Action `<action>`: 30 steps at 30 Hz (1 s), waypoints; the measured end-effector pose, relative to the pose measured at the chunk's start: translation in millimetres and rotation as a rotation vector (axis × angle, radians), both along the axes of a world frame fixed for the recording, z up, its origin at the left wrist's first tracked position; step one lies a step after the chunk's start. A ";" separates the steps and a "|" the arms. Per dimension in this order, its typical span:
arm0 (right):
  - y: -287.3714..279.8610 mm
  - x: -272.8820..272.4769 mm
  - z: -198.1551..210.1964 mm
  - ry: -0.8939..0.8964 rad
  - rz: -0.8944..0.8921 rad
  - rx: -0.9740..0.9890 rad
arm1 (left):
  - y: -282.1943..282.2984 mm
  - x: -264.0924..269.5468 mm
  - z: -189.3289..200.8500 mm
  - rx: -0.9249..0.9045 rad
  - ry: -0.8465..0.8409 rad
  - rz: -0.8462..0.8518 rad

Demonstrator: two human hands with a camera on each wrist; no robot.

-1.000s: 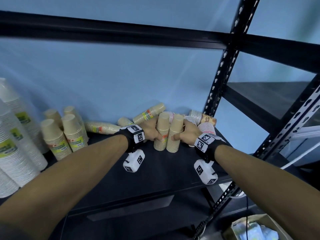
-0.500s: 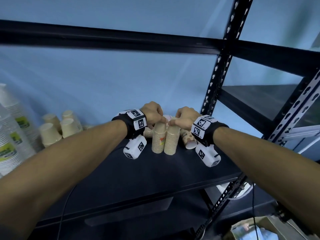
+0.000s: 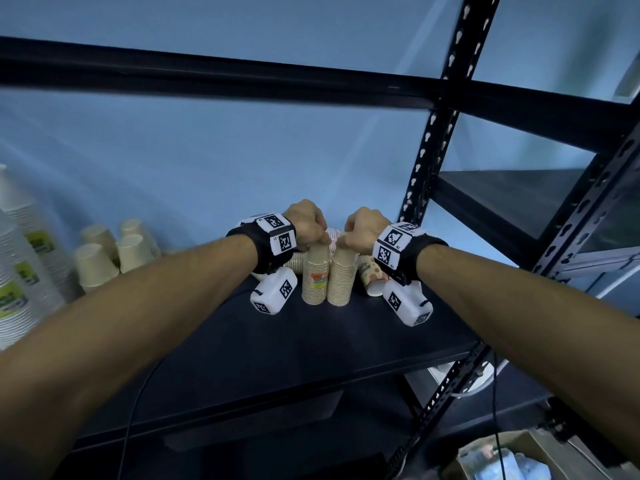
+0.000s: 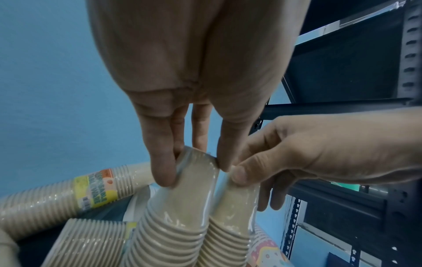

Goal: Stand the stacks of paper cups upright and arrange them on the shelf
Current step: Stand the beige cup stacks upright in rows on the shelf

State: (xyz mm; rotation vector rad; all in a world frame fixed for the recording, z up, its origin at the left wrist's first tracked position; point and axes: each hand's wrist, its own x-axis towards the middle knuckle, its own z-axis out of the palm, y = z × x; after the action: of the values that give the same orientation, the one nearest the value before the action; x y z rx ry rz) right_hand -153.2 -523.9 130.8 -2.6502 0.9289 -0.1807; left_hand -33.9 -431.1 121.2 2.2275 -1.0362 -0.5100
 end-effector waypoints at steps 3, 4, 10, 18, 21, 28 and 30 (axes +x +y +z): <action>1.7 1.5 1.4 0.022 0.025 0.009 | 0.8 0.6 0.1 0.015 -0.014 -0.026; 2.4 1.7 1.6 0.032 0.027 0.018 | 1.2 0.4 0.4 0.022 -0.021 -0.035; 4.6 8.2 1.7 0.007 -0.069 0.049 | 3.2 0.6 2.2 0.028 -0.045 -0.036; 7.9 7.2 4.2 0.071 0.004 0.007 | 2.8 -2.1 1.8 0.034 -0.104 -0.053; 6.9 9.1 4.5 0.078 -0.033 -0.028 | 3.3 -3.1 2.7 0.036 -0.126 -0.054; 10.1 10.4 2.8 0.130 -0.009 -0.064 | 3.3 -6.9 4.6 0.058 -0.155 -0.063; 7.6 10.7 2.8 0.117 -0.001 -0.065 | 3.4 -8.1 5.2 0.059 -0.154 -0.061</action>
State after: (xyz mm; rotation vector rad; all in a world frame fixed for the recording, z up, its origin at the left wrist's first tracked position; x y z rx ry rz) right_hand -142.5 -516.3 133.6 -2.7457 0.9757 -0.0576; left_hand -41.9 -427.7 126.3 2.3226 -1.1848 -0.4048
